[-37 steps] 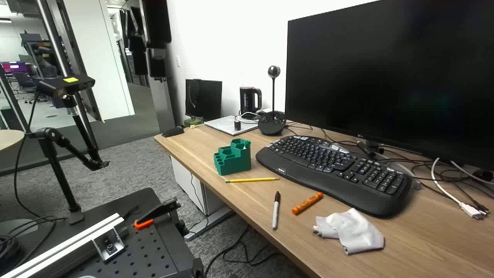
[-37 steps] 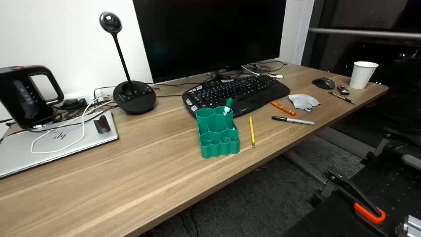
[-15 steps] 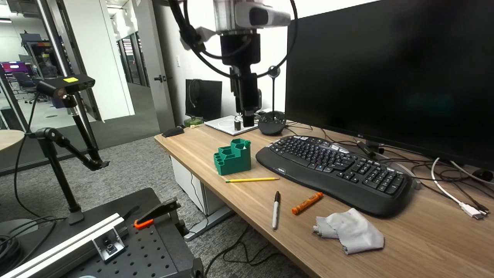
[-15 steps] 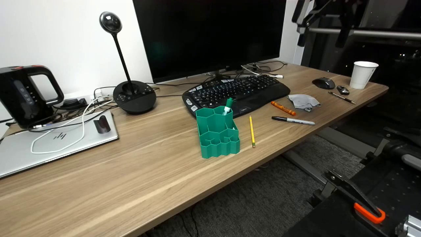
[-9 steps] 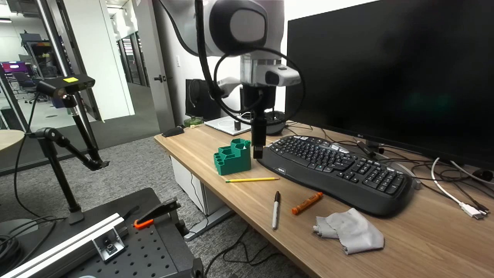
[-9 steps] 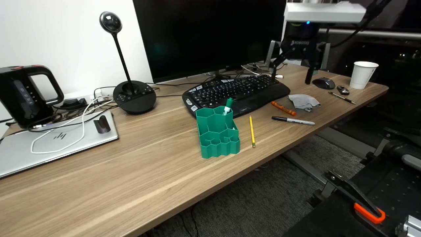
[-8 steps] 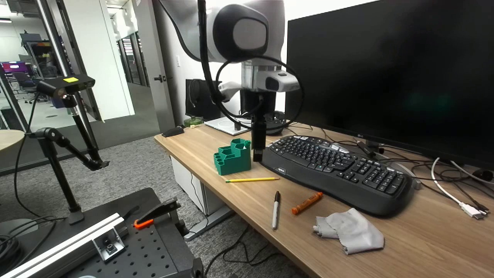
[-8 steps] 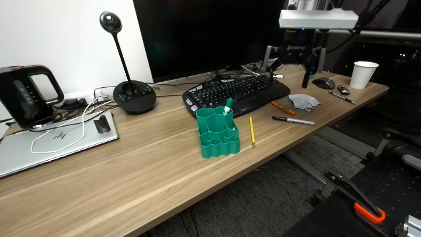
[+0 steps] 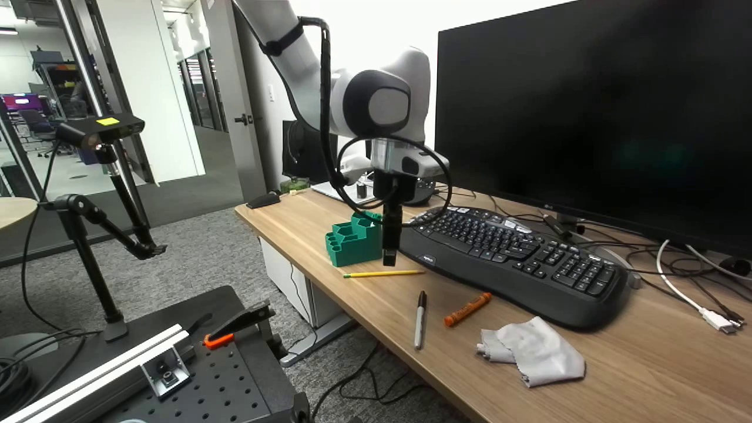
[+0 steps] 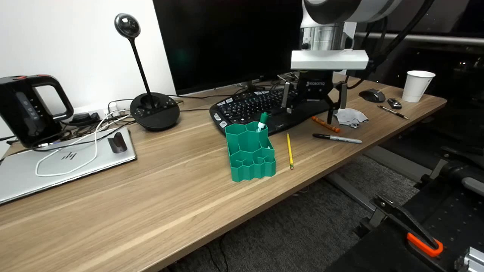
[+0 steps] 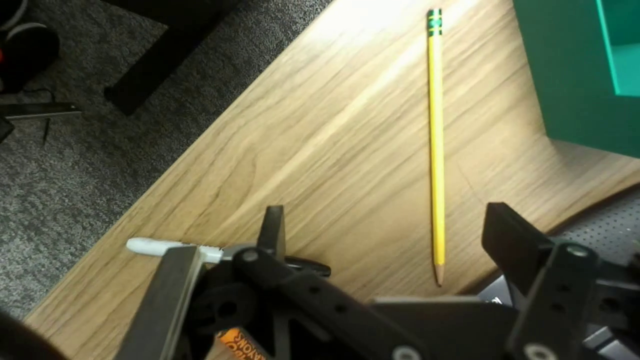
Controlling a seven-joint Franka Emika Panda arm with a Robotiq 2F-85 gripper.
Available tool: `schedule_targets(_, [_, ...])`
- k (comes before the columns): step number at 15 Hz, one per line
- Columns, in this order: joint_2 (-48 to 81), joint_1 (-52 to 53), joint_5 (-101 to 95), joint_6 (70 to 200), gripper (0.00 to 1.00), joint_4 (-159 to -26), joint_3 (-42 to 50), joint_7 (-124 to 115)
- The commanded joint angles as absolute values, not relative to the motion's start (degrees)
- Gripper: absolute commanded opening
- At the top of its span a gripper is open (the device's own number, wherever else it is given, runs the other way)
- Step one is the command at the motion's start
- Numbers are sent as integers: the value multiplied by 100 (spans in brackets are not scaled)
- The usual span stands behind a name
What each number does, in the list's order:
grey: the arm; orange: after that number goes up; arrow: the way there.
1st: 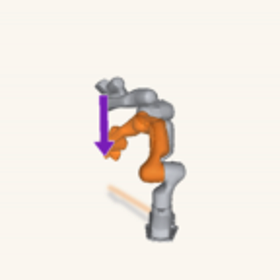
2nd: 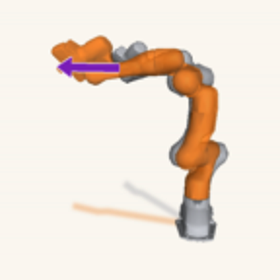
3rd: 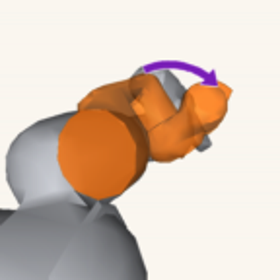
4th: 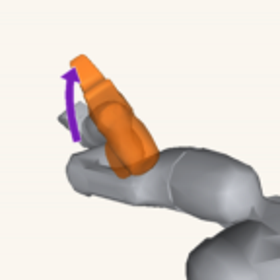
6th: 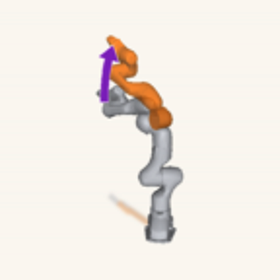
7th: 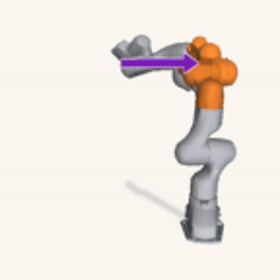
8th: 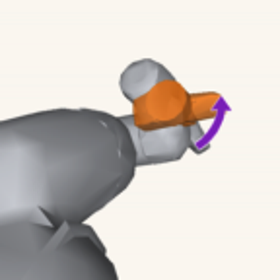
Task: Put the pencil in the green holder
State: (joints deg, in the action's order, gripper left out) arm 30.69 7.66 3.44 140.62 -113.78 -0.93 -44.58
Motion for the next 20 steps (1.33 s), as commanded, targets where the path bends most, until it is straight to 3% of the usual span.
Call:
schedule_targets(1, [3484,1029,381,14182,100,-11001,84,-4656])
schedule_targets(15, [4499,1527,281,14317,100,-10189,364,-4934])
schedule_targets(16, [4543,1556,273,14297,75,-10149,393,-4956])
schedule_targets(17, [4584,1592,248,14276,72,-10111,434,-4979])
schedule_targets(20, [4633,1668,215,14268,49,-10028,478,-5014])
